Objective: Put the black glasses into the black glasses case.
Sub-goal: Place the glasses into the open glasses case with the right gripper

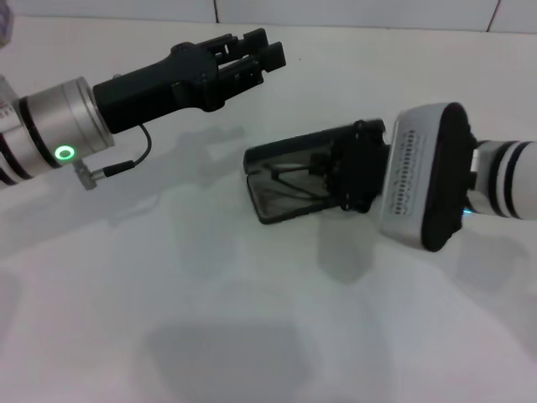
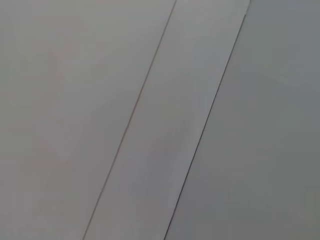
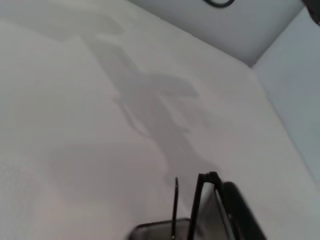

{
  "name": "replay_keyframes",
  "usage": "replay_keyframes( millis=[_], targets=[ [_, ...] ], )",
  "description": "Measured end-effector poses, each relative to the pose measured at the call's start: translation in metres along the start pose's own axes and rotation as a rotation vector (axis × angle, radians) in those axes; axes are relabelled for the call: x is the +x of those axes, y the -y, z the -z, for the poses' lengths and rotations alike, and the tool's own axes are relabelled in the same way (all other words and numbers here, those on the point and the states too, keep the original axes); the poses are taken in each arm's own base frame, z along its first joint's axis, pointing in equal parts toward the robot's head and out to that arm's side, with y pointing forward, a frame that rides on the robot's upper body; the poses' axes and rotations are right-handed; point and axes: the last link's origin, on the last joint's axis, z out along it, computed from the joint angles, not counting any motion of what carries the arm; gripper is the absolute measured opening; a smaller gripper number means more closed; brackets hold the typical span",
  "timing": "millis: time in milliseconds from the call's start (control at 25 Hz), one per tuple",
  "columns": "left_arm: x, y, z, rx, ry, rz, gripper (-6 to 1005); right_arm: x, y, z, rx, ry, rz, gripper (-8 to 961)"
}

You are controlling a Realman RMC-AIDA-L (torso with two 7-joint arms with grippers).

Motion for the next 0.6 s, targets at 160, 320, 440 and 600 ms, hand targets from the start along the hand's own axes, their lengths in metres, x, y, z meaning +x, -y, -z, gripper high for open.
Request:
replay_keyframes(
  millis=[160, 320, 440, 600],
  targets=[
    [0.0019, 0.0020, -0.0020, 0.008, -0.001, 0.009, 462, 0.0024, -0.0011, -0.0063, 0.070, -0.019, 0.033, 117],
    [0.0032, 0.0041, -0.0045, 0.017, 0.002, 0.013, 462, 0.0021, -0.0028, -0.0075, 0.071, -0.021, 0.042, 118],
    [0.0035, 0.0042, -0.0049, 0.017, 0.002, 0.013, 462, 0.0021, -0.0040, -0.0078, 0.070, -0.024, 0.053, 118],
    [0.0021, 0.0044, -0.0026, 0.023, 0.002, 0.016, 462, 0.0018, -0.0042, -0.0065, 0.074, -0.026, 0.066, 118]
  ],
)
